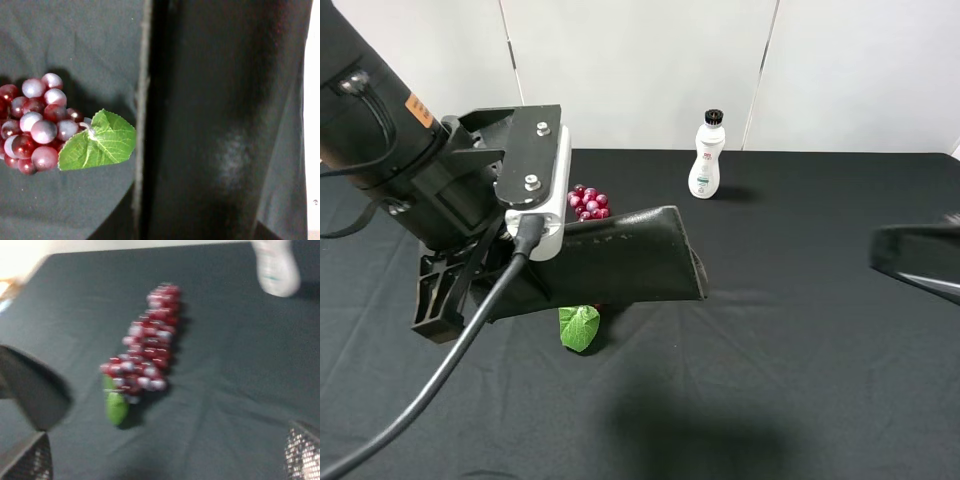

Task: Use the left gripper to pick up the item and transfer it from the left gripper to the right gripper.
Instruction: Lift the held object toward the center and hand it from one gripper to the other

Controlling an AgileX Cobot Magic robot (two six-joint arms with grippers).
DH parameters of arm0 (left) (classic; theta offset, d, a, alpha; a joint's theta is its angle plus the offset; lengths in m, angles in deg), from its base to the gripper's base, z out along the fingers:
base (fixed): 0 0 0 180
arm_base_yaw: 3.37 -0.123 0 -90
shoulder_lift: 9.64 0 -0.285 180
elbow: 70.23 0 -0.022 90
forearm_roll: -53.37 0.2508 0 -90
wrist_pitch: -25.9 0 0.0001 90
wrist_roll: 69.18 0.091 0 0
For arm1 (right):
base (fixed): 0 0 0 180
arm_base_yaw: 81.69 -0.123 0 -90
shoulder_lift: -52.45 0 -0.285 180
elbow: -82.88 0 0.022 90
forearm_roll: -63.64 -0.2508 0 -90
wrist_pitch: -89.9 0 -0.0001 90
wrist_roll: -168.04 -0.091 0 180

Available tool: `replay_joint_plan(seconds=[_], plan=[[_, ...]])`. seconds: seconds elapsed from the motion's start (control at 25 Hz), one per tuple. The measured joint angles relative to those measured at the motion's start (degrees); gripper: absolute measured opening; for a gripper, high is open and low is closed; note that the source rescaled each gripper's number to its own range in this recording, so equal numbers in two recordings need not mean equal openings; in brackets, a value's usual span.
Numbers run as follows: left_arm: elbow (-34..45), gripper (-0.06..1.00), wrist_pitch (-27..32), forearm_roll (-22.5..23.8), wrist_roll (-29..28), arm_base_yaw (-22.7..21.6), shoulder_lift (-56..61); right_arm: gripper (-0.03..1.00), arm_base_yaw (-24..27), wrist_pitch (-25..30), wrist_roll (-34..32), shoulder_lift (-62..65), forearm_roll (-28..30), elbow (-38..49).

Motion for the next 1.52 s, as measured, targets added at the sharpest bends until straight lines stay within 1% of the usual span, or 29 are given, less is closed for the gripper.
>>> replay_joint_plan(seconds=[0.12, 0.28, 0.36, 0.52, 0.72, 0.8, 0.92, 1.12, 1.24, 1.4, 1.52], plan=[[0.0, 0.01, -0.1, 0.0, 1.2, 0.0, 0.0, 1.0, -4.9, -2.4, 8.6, -4.6, -4.2, 0.0], [0.0, 0.01, -0.2, 0.0, 1.8, 0.0, 0.0, 1.0, -11.6, -5.8, 16.7, -10.5, -6.0, -0.1], [0.0, 0.01, -0.2, 0.0, 1.9, 0.0, 0.0, 1.0, -14.3, -7.2, 19.7, -13.1, -6.9, -0.1], [0.0, 0.01, -0.4, 0.0, 2.2, 0.0, 0.0, 1.0, -19.0, -9.8, 25.8, -17.6, -10.3, -0.1], [0.0, 0.01, -1.0, 0.0, 2.2, 0.0, 0.0, 1.0, -22.9, -11.8, 32.4, -21.7, -14.7, -0.1], [0.0, 0.01, -1.7, 0.0, 2.2, 0.0, 0.0, 1.0, -24.1, -12.1, 34.4, -23.0, -15.6, -0.6], [0.0, 0.01, -2.0, 0.0, 2.2, 0.0, 0.0, 1.0, -25.0, -12.2, 35.4, -25.0, -16.4, -2.7], [0.0, 0.01, -2.3, 0.0, 2.4, 0.0, 0.0, 1.0, -25.0, -13.1, 37.4, -29.7, -16.8, -6.2], [0.0, 0.01, -3.0, -0.1, 4.0, 0.0, 0.0, 1.0, -25.0, -13.1, 38.5, -32.0, -17.1, -7.9], [0.0, 0.01, -3.5, -0.3, 7.0, 0.0, 0.0, 1.0, -25.0, -11.8, 40.2, -33.6, -18.5, -8.7], [0.0, 0.01, -3.9, -0.4, 7.5, 0.0, 0.0, 1.0, -25.0, -10.0, 41.0, -34.1, -19.6, -8.7]])
